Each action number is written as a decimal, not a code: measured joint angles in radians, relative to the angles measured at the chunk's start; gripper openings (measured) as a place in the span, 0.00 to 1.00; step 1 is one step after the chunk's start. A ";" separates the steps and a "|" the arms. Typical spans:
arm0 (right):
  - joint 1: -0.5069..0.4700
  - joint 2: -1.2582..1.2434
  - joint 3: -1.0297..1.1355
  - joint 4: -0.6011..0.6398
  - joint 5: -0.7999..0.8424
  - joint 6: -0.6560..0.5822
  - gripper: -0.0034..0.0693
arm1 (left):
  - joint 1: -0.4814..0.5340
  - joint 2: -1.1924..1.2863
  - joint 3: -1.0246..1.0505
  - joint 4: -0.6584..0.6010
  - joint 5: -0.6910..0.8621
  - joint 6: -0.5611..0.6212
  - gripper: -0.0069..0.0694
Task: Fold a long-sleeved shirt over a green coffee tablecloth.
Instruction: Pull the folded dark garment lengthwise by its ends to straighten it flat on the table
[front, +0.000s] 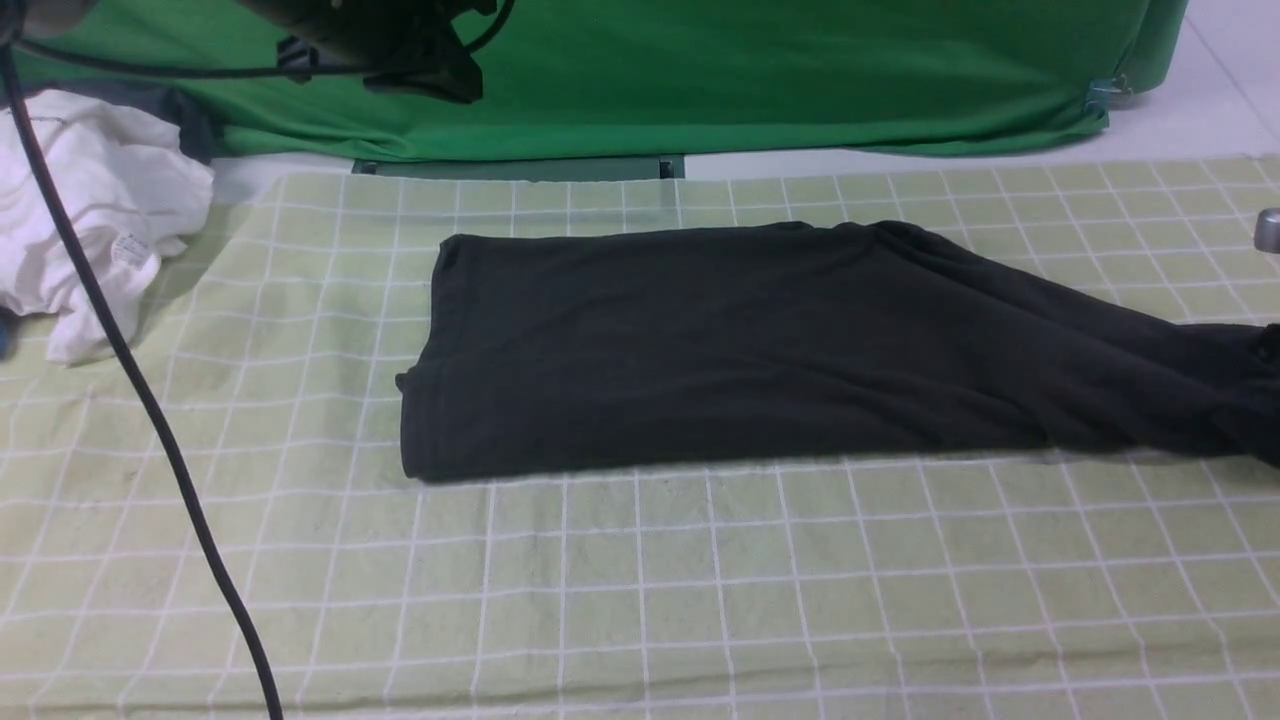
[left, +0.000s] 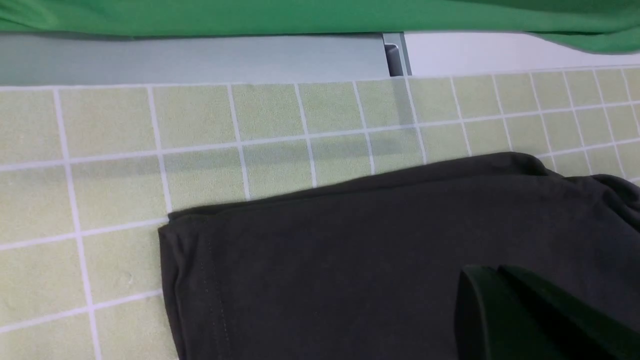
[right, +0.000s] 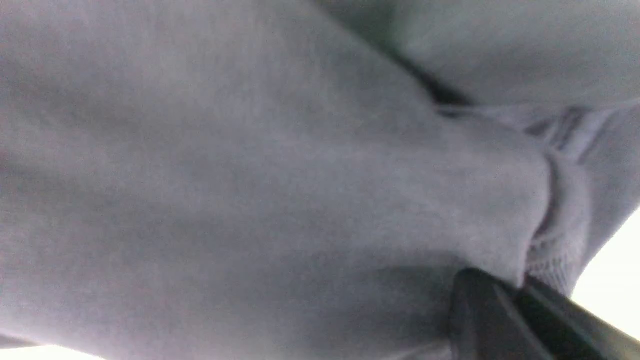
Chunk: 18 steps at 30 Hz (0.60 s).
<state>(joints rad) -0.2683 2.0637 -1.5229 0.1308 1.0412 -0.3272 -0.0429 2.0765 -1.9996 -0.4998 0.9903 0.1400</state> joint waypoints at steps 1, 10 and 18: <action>0.000 -0.006 -0.027 -0.002 0.019 0.000 0.09 | 0.000 0.000 0.000 0.000 0.007 0.000 0.11; 0.000 -0.090 -0.150 -0.087 0.034 -0.023 0.09 | 0.000 0.003 0.000 0.000 0.023 -0.047 0.11; 0.000 -0.025 -0.093 -0.124 -0.084 0.008 0.29 | 0.000 0.003 0.000 0.000 0.039 -0.051 0.11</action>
<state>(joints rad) -0.2683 2.0388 -1.6156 0.0064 0.9573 -0.3197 -0.0429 2.0791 -1.9996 -0.4998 1.0294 0.0886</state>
